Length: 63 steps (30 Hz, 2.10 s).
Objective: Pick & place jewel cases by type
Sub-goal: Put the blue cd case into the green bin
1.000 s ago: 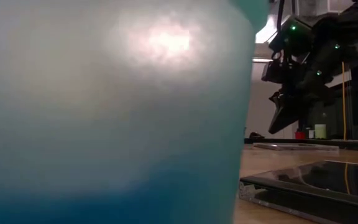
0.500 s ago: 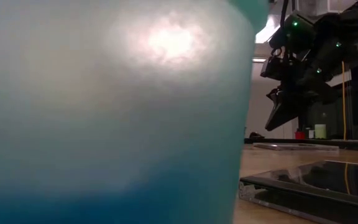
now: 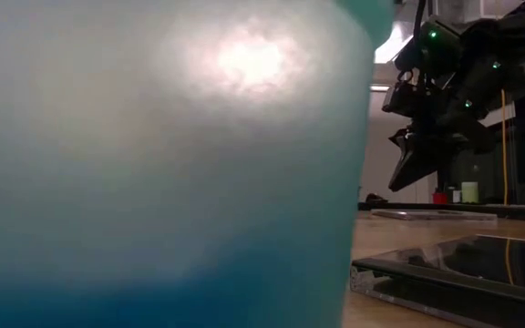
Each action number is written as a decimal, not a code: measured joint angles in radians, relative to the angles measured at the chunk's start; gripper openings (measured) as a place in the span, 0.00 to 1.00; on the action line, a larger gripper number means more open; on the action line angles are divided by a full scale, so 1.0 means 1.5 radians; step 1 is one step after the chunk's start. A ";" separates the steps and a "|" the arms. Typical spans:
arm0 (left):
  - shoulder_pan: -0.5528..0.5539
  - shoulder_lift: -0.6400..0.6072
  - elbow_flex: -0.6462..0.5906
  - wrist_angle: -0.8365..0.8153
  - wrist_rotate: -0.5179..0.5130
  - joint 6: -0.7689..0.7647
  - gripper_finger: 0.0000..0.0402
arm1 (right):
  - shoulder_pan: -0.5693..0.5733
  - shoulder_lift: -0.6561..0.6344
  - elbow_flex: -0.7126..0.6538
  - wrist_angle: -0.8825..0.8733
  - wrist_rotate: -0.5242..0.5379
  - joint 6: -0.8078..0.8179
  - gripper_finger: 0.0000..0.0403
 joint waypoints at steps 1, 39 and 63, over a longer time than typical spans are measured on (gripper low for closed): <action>-0.003 0.000 0.000 0.003 0.000 0.025 0.02 | 0.000 0.000 0.000 0.000 0.000 -0.001 0.01; -0.165 0.009 0.000 0.205 -0.429 1.208 0.02 | -0.013 0.000 0.000 0.022 0.000 0.006 0.01; -0.160 0.003 0.000 0.226 -0.336 0.392 0.02 | -0.023 0.000 0.000 0.026 -0.039 -0.031 0.01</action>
